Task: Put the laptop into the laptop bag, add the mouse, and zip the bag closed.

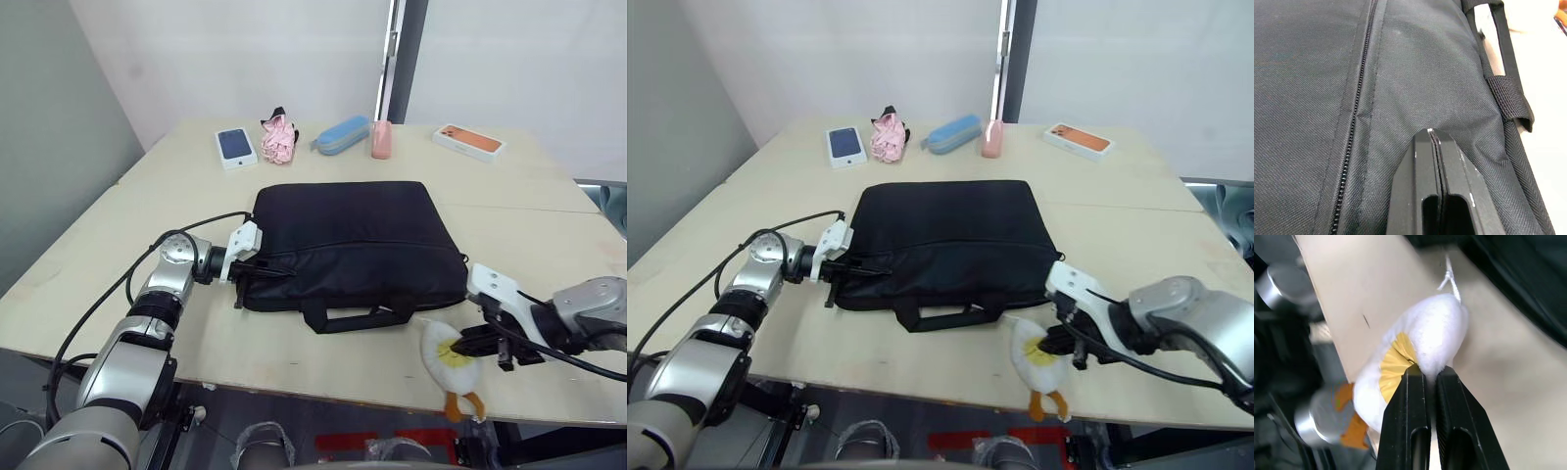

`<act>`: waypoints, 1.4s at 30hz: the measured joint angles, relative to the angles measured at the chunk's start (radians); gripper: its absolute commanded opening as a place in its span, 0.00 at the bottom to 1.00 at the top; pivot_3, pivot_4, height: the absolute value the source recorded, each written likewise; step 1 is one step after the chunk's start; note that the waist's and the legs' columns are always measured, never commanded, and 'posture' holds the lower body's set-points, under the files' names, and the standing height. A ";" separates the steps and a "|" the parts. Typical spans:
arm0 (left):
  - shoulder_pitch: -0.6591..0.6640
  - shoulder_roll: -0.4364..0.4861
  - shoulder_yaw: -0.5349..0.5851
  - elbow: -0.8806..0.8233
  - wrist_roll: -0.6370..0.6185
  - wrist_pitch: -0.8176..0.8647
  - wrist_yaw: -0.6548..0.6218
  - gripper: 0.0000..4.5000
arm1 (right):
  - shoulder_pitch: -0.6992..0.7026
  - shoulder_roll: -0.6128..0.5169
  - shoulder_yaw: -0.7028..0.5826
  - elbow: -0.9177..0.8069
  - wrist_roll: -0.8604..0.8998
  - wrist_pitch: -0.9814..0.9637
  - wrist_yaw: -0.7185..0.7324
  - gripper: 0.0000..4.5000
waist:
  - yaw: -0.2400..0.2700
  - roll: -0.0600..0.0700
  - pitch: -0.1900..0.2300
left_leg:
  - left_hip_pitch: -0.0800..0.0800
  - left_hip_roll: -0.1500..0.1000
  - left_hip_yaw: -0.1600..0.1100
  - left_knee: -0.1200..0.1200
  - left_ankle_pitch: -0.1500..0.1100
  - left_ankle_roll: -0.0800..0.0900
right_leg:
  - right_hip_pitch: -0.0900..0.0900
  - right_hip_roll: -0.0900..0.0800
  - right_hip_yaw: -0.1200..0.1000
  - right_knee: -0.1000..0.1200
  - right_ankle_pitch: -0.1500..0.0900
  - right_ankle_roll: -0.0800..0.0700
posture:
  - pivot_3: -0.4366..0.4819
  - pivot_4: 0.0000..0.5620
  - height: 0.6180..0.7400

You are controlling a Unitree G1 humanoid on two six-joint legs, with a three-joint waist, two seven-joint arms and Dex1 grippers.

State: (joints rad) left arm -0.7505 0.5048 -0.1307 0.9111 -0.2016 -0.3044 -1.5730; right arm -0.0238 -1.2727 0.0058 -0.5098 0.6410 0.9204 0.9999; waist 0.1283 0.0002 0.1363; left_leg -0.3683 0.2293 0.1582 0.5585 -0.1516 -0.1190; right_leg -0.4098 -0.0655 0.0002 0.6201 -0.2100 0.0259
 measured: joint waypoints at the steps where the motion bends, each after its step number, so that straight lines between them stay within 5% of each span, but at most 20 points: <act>1: -0.001 0.000 -0.002 0.000 0.000 -0.001 0.000 0.00 | 0.033 -0.021 -0.010 0.016 -0.026 -0.047 0.024 0.01 | 0.000 0.000 0.000 | 0.000 0.000 0.000 0.000 0.000 0.000 | 0.000 0.000 0.000 0.000 0.000 0.000 | 0.48 0.27 1.00; 20: 0.009 0.041 -0.067 -0.027 -0.032 -0.011 0.000 0.00 | 0.160 -0.165 -0.114 0.428 -0.376 -0.465 0.177 0.01 | -0.007 0.001 -0.001 | 0.000 0.000 0.002 0.003 0.000 0.004 | 0.000 -0.001 0.001 0.001 0.000 0.000 | 0.48 0.27 1.00; 25: 0.034 0.064 -0.088 -0.061 -0.049 -0.005 0.000 0.00 | -0.049 -0.103 -0.017 0.549 -0.506 -0.510 0.109 0.01 | -0.015 0.000 -0.001 | 0.000 0.000 0.002 0.004 0.000 0.004 | -0.001 -0.001 0.001 0.002 0.000 0.000 | 0.48 0.27 1.00; 31: 0.075 0.088 -0.131 -0.122 -0.085 0.004 0.000 0.00 | -0.441 0.148 0.174 0.804 -0.739 -0.538 -0.063 0.01 | -0.033 0.001 -0.001 | 0.000 -0.001 0.005 0.006 0.000 0.004 | -0.003 -0.002 0.003 0.006 0.000 -0.001 | 0.48 0.27 1.00; 42: 0.169 0.157 -0.225 -0.253 -0.149 0.012 0.000 0.00 | -0.595 0.308 0.220 0.875 -0.850 -0.545 -0.108 0.01 | -0.040 0.002 -0.002 | 0.001 0.001 0.008 0.005 -0.001 0.004 | -0.003 0.000 0.005 0.006 0.000 -0.001 | 0.48 0.27 1.00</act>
State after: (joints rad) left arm -0.5815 0.6615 -0.3558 0.6582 -0.3505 -0.2925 -1.5728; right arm -0.6190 -0.9649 0.2262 0.3653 -0.2089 0.3755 0.8921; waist 0.0885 0.0017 0.1348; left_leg -0.3676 0.2299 0.1659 0.5631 -0.1521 -0.1147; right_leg -0.4131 -0.0659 0.0050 0.6262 -0.2098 0.0252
